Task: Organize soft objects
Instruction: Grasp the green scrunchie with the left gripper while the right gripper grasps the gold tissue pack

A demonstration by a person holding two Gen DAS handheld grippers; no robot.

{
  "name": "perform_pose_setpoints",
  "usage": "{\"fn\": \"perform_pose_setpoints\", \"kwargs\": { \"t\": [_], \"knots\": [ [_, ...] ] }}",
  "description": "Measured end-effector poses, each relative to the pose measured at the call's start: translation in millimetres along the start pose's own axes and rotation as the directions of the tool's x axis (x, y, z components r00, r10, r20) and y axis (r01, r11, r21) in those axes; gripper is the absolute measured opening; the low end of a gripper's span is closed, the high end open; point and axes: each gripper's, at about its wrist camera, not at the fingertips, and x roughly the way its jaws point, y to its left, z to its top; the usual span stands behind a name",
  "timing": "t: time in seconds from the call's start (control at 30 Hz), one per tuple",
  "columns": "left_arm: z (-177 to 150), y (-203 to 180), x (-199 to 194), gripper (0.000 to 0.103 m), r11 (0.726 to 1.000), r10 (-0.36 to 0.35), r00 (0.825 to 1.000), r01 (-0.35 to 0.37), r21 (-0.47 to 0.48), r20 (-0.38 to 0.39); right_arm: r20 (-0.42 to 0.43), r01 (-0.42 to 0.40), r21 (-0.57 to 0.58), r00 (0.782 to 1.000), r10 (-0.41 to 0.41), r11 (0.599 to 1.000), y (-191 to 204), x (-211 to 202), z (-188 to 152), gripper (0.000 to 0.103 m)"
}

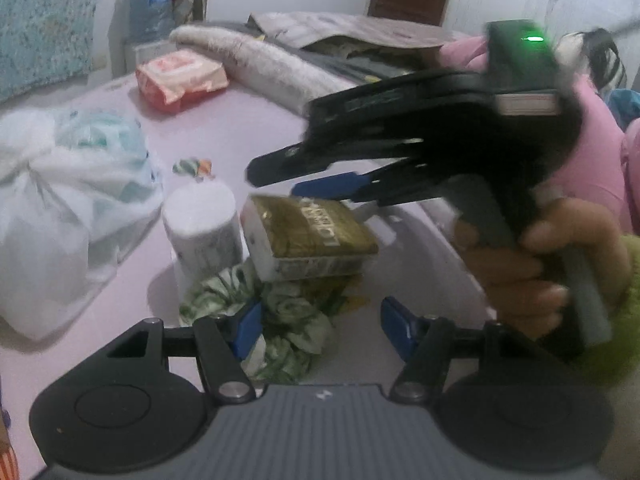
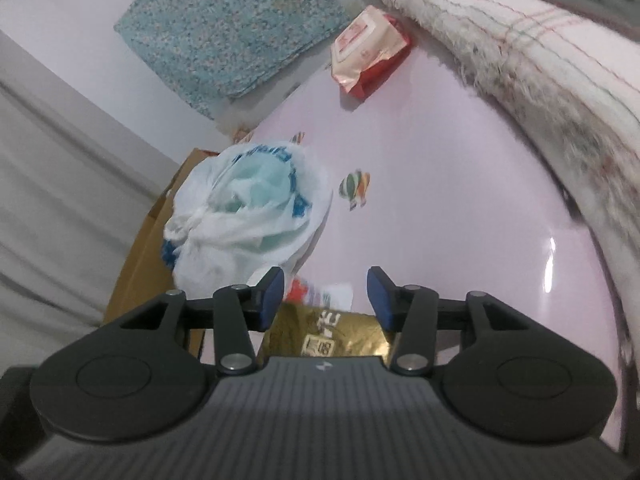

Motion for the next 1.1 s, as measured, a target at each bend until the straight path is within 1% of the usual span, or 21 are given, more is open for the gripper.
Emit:
{"fn": "perform_pose_setpoints", "kwargs": {
  "t": [0.13,0.2,0.27,0.33,0.4,0.43,0.47,0.5,0.53,0.57,0.67,0.73,0.8,0.87,0.9,0.93,0.97,1.03,1.07,1.1],
  "knots": [
    [-3,7,-1,0.064,1.0,-0.003,1.0,0.003,-0.019,0.001,0.007,0.038,0.007,0.999,-0.038,0.999,1,-23,-17,0.058],
    [-4,9,-4,0.064,1.0,0.003,1.0,-0.002,-0.013,0.009,0.013,0.046,0.008,0.999,-0.046,0.999,1,-33,-24,0.061],
    [-5,10,-9,0.065,1.0,0.02,1.0,-0.02,0.003,0.021,0.033,0.054,-0.032,0.998,-0.053,0.998,5,-44,-29,0.068],
    [-5,11,-13,0.067,0.999,0.047,0.998,-0.048,0.02,0.029,0.052,0.087,-0.118,0.995,-0.081,0.989,14,-50,-30,0.079],
    [-5,14,-14,0.072,0.996,0.077,0.997,-0.077,0.037,0.027,0.057,0.123,-0.216,0.992,-0.113,0.969,25,-50,-27,0.082],
    [-5,15,-13,0.073,0.994,0.095,0.995,-0.096,0.043,0.021,0.053,0.136,-0.268,0.991,-0.126,0.954,31,-48,-25,0.083],
    [-4,17,-11,0.073,0.992,0.116,0.993,-0.116,0.054,0.01,0.045,0.139,-0.312,0.99,-0.131,0.94,37,-45,-23,0.084],
    [-5,18,-9,0.073,0.989,0.134,0.991,-0.134,0.062,0.005,0.032,0.136,-0.357,0.99,-0.134,0.924,42,-40,-21,0.087],
    [-5,19,-8,0.074,0.987,0.145,0.989,-0.145,0.066,0.002,0.012,0.133,-0.395,0.99,-0.139,0.909,46,-33,-19,0.09],
    [-4,20,-6,0.075,0.987,0.149,0.989,-0.148,0.07,-0.004,-0.005,0.129,-0.426,0.989,-0.145,0.896,50,-26,-18,0.091],
    [-3,26,1,0.076,0.983,0.175,0.984,-0.173,0.065,-0.029,-0.05,0.125,-0.514,0.983,-0.176,0.849,58,-3,-20,0.091],
    [-3,30,0,0.076,0.981,0.186,0.982,-0.184,0.06,-0.025,-0.07,0.133,-0.541,0.977,-0.202,0.83,60,10,-21,0.091],
    [-4,33,-5,0.076,0.982,0.18,0.984,-0.179,0.056,-0.017,-0.085,0.132,-0.544,0.974,-0.212,0.829,59,17,-21,0.091],
    [-5,36,-9,0.079,0.983,0.175,0.984,-0.175,0.06,-0.008,-0.098,0.136,-0.54,0.97,-0.223,0.83,58,20,-22,0.09],
    [-5,37,-9,0.083,0.982,0.178,0.984,-0.177,0.065,-0.005,-0.108,0.138,-0.54,0.967,-0.231,0.831,57,21,-23,0.089],
    [-5,37,-9,0.087,0.981,0.183,0.983,-0.182,0.07,-0.006,-0.113,0.138,-0.541,0.966,-0.234,0.83,57,20,-24,0.087],
    [-5,39,-7,0.087,0.979,0.19,0.982,-0.189,0.075,-0.014,-0.116,0.14,-0.542,0.964,-0.239,0.829,58,19,-24,0.085],
    [-6,42,-2,0.088,0.978,0.199,0.979,-0.196,0.075,-0.039,-0.13,0.142,-0.536,0.96,-0.248,0.832,58,18,-25,0.073],
    [-5,44,1,0.088,0.978,0.199,0.979,-0.195,0.07,-0.047,-0.13,0.154,-0.537,0.956,-0.262,0.83,59,18,-25,0.07],
    [-5,46,2,0.087,0.979,0.195,0.979,-0.191,0.063,-0.054,-0.128,0.166,-0.54,0.953,-0.275,0.825,60,18,-25,0.064]
  ]
}}
